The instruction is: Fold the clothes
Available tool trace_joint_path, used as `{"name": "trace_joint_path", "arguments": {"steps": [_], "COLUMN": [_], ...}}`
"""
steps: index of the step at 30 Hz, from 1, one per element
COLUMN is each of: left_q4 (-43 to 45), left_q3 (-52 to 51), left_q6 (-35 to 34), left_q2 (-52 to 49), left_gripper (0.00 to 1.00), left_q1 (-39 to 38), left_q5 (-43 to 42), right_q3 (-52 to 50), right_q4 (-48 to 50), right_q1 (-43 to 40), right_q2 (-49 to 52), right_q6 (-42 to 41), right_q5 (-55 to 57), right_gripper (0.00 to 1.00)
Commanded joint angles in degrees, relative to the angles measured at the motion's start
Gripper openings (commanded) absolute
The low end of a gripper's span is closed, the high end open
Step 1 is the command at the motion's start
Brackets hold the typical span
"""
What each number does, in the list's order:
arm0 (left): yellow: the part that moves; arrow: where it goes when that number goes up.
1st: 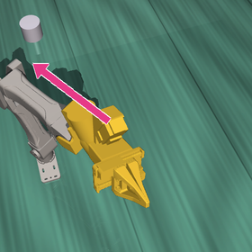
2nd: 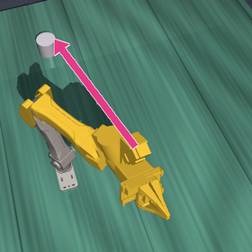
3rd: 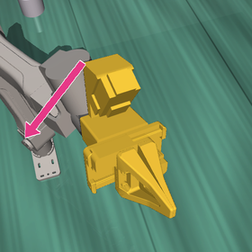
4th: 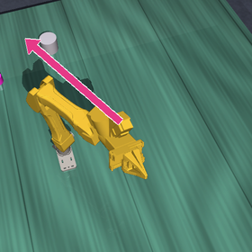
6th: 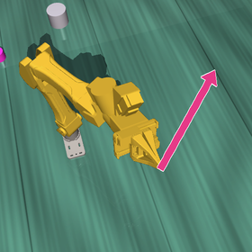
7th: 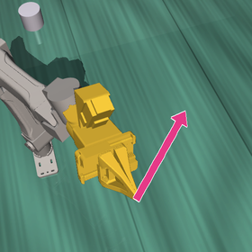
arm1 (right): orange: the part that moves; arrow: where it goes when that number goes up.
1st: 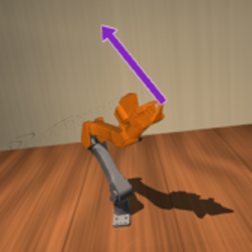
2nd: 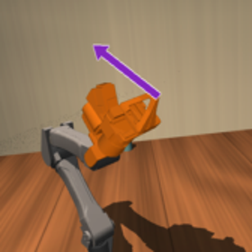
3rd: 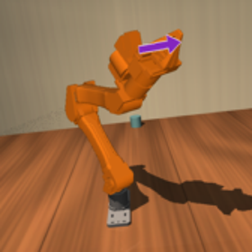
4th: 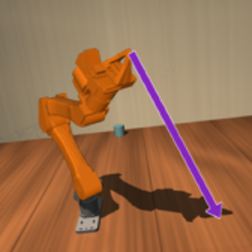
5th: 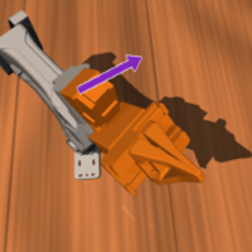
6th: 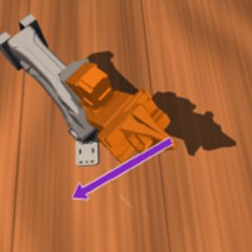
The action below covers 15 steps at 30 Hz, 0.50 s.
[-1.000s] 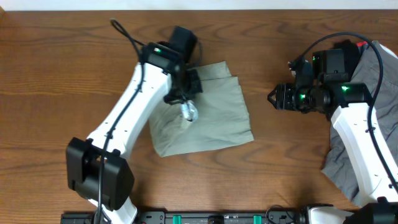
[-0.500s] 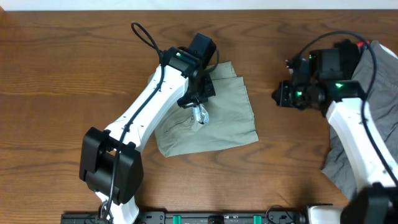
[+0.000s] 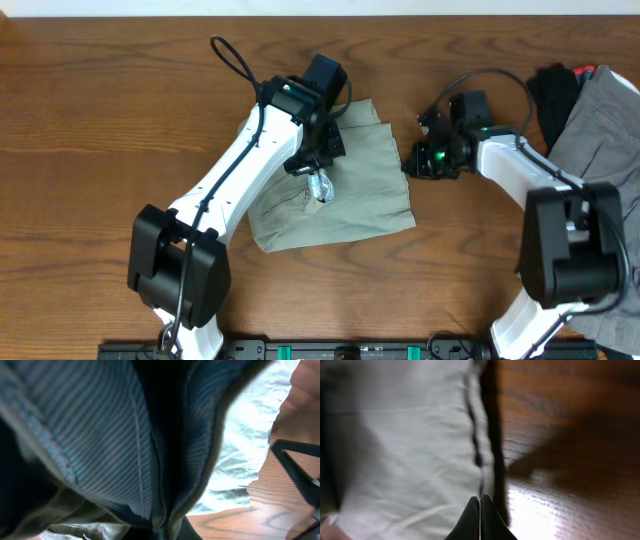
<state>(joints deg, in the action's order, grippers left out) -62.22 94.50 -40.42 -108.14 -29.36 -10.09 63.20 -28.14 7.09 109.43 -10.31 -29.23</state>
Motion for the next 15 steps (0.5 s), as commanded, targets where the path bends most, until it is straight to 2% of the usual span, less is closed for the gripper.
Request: {"name": "trace_joint_path", "arguments": {"steps": [1,6,10,15], "left_q4": [-0.85,-1.38,-3.41,-9.18], "left_q3": [2.16,2.78,4.24,12.81], "left_q6": [1.14,2.05,3.10,4.85], "left_q2": [0.37,0.37,0.46,0.46], "left_gripper": [0.06,0.06,0.06,0.06], "left_q1": [0.09,0.09,0.09,-0.55], "left_q5": [0.07,0.07,0.07,0.11], "right_q3": [-0.39,-0.39,-0.39,-0.44], "right_q4": [0.44,0.70,-0.15,-2.27], "right_q1": [0.52,1.01,1.01,1.03], "right_q2": [3.13,5.90,6.03,6.03], "right_q6": [-1.22,-1.20,-1.22,-1.20], "right_q5": [-2.21,-2.80,1.36,4.76], "right_gripper": [0.02,0.02,0.01,0.01]}}
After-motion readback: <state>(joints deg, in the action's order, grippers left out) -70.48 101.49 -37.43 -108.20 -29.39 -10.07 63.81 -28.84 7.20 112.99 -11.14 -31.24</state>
